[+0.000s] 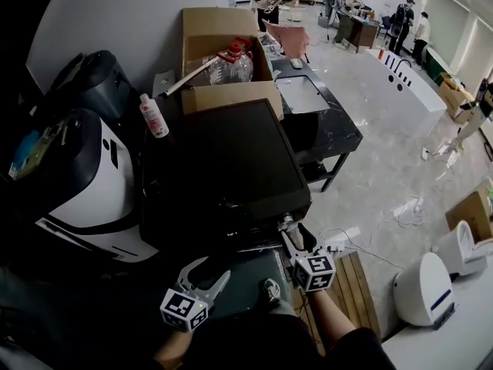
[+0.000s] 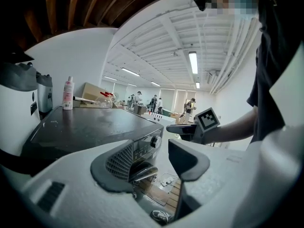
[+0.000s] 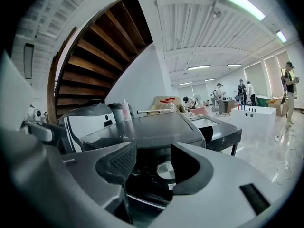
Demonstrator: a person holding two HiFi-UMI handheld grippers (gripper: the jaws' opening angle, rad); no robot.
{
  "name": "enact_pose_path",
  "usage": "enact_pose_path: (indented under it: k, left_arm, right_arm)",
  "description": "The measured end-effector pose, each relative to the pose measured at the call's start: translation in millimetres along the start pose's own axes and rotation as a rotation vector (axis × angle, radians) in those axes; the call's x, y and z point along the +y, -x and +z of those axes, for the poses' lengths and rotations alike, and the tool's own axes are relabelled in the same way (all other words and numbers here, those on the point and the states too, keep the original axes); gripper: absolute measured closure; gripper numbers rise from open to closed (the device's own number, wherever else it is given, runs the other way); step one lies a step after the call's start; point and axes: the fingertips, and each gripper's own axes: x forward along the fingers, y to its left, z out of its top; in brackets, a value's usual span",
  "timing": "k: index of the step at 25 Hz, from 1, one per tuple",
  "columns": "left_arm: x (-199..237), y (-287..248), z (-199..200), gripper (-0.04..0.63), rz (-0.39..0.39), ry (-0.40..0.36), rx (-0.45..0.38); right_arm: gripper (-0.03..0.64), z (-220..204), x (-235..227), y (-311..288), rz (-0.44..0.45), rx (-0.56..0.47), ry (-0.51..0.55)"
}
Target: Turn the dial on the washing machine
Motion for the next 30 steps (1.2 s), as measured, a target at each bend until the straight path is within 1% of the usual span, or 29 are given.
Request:
enact_pose_path:
  k: [5, 12, 15, 18, 21, 23, 30]
  left_arm:
    - [-2, 16, 6, 0.392, -0.013, -0.011, -0.033]
    - [-9, 41, 11, 0.429, -0.038, -0.03, -0.072]
    - [-12, 53, 11, 0.451, -0.045, -0.035, -0.081]
    - [-16, 64, 9, 0.465, -0.059, -0.037, -0.091]
    - [-18, 77, 5, 0.483, -0.065, -0.042, -0.097]
    - [-17, 85, 3, 0.515, -0.063, -0.046, -0.103]
    - [-10, 109, -3, 0.575, -0.039, -0.05, -0.108]
  right_arm:
    - [0.457, 20, 24, 33, -0.008, -0.064, 0.0]
    - [0.538, 43, 57, 76, -0.025, -0.138, -0.008]
    - [0.576, 48, 72, 92, -0.031, -0.16, -0.027]
    - [0.615, 44, 86, 106, -0.023, -0.163, -0.035]
    - [0.615, 43, 102, 116, -0.012, -0.169, -0.047]
    - [0.615, 41, 113, 122, -0.003, -0.171, -0.044]
    - [0.615, 35, 138, 139, 0.002, -0.168, -0.034]
